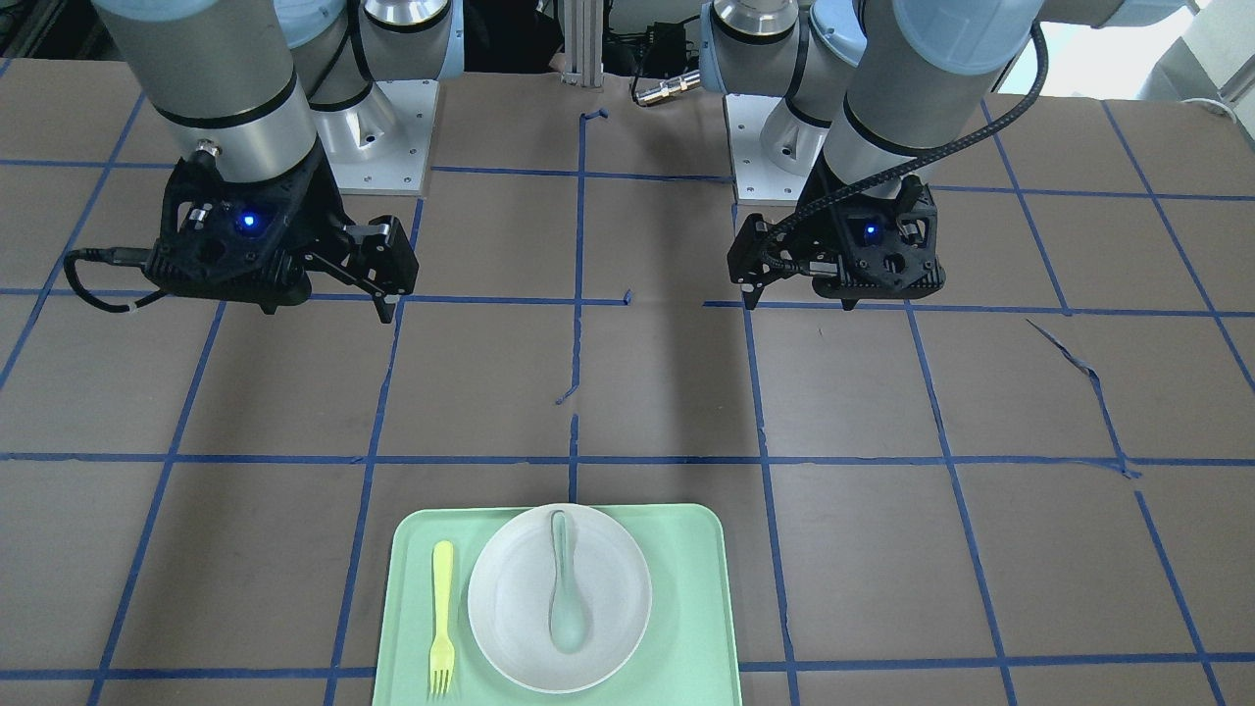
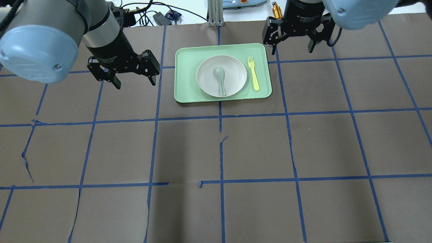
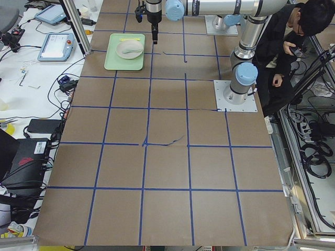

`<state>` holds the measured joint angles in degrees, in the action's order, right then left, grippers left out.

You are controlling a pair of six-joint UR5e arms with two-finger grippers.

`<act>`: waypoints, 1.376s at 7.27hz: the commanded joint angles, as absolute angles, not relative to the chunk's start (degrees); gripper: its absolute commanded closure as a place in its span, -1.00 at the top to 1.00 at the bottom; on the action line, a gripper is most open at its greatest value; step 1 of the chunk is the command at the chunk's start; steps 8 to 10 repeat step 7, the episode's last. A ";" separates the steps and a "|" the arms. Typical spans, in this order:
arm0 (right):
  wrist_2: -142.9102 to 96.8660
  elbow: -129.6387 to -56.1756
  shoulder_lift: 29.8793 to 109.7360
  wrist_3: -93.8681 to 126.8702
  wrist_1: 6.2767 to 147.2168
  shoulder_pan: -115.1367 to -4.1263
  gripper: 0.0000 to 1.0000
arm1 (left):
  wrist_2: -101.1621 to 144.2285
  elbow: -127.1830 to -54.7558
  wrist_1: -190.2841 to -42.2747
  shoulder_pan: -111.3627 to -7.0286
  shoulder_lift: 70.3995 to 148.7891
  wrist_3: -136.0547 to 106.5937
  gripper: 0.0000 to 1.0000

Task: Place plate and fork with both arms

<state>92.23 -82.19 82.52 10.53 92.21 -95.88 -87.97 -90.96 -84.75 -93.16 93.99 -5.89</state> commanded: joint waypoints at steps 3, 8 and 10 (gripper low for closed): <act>92.11 -85.51 84.38 13.54 94.22 -95.98 1.00 | -87.98 -90.88 -84.73 -93.16 93.78 -5.89 1.00; 92.11 -85.34 83.77 13.71 94.39 -96.15 1.00 | -87.98 -90.88 -84.73 -93.16 93.78 -5.89 1.00; 92.11 -85.34 83.77 13.71 94.39 -96.15 1.00 | -87.98 -90.88 -84.73 -93.16 93.78 -5.89 1.00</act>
